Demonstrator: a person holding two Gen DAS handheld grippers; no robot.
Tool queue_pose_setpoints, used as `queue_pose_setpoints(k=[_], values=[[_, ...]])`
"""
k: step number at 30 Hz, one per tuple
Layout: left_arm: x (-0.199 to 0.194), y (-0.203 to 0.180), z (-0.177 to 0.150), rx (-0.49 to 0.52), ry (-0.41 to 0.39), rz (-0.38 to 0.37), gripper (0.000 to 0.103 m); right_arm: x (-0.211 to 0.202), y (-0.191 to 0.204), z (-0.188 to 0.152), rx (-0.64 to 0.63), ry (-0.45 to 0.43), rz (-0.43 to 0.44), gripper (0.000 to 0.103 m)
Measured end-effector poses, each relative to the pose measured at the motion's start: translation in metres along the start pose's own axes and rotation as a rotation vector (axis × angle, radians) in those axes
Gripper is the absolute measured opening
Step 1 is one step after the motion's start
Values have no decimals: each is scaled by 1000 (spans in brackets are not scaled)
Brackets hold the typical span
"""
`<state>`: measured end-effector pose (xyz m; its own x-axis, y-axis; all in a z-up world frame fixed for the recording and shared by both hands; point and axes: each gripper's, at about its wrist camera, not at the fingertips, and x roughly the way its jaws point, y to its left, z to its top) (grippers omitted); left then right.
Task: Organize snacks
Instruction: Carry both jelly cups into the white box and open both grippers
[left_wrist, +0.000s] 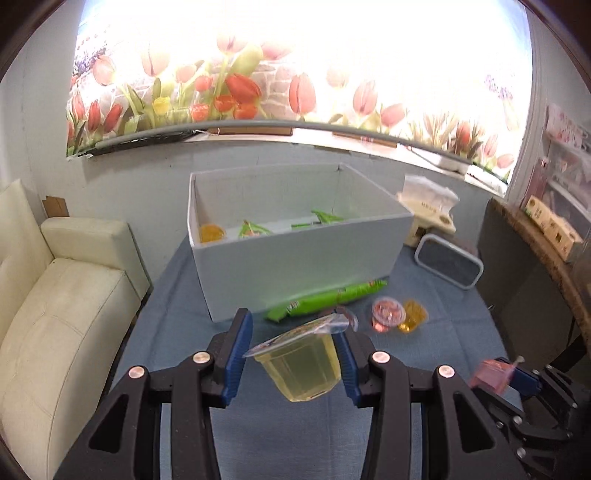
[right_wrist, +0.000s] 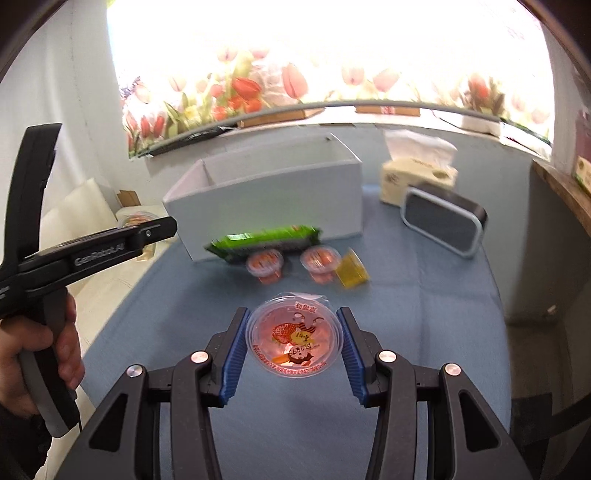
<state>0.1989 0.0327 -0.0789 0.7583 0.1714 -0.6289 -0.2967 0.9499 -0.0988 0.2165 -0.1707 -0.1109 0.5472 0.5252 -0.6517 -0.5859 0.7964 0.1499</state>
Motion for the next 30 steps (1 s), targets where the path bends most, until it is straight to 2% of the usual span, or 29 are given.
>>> queue_pose_setpoints(k=[9, 13, 17, 21, 24, 30], values=[[16, 36, 72, -23, -43, -40, 48, 33, 18, 87, -68, -52, 18, 51], [42, 51, 112, -31, -8, -110, 48, 60, 17, 131, -58, -59, 31, 51], [78, 58, 140, -13, 27, -113, 48, 91, 14, 172, -48, -60, 35, 51], [105, 59, 148, 33, 30, -86, 48, 122, 9, 205, -41, -81, 61, 51], [123, 64, 147, 19, 62, -102, 48, 147, 7, 222, -27, -58, 62, 51], [139, 68, 141, 21, 78, -97, 48, 164, 6, 227, -38, -43, 51, 51]])
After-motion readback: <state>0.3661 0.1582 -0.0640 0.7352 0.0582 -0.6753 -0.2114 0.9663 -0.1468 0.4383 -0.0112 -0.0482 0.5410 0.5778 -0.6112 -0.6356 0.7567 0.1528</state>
